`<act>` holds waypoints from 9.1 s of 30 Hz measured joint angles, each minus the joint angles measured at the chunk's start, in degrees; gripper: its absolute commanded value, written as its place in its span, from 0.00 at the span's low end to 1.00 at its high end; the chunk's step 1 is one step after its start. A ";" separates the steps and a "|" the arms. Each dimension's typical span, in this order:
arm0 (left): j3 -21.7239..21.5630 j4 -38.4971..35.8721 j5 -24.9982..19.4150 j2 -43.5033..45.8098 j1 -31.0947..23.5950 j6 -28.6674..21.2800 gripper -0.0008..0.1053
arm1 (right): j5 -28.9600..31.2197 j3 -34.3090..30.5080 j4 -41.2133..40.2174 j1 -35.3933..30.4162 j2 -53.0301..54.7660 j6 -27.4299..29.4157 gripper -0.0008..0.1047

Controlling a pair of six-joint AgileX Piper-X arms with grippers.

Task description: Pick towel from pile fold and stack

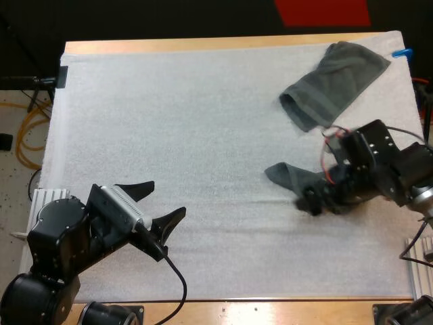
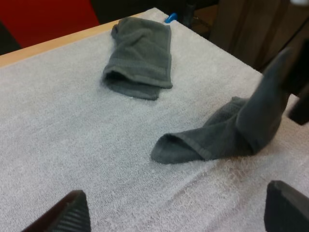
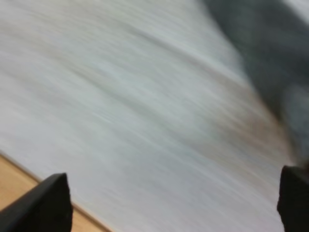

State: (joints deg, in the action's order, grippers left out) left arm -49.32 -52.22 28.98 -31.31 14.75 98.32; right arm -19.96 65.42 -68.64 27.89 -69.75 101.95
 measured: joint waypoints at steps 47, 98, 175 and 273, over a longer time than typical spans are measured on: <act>0.00 -0.35 0.00 0.00 0.00 0.00 0.68 | 31.55 -0.09 0.80 -6.89 -28.54 3.72 0.65; 0.00 -0.35 0.00 0.00 0.00 0.00 0.68 | 29.76 -3.87 25.52 14.22 -13.52 -8.74 0.01; 4.02 -0.82 0.00 0.00 0.00 -0.61 0.68 | -16.65 -23.02 44.43 2.51 -21.71 -43.71 0.66; -25.68 -10.61 -6.36 -29.19 7.89 -6.95 0.01 | 15.64 0.50 24.54 3.02 9.80 -26.90 0.01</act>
State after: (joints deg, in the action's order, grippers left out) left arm -75.00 -62.83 22.62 -60.50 22.65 91.37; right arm -4.32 65.92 -44.10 30.90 -59.94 75.05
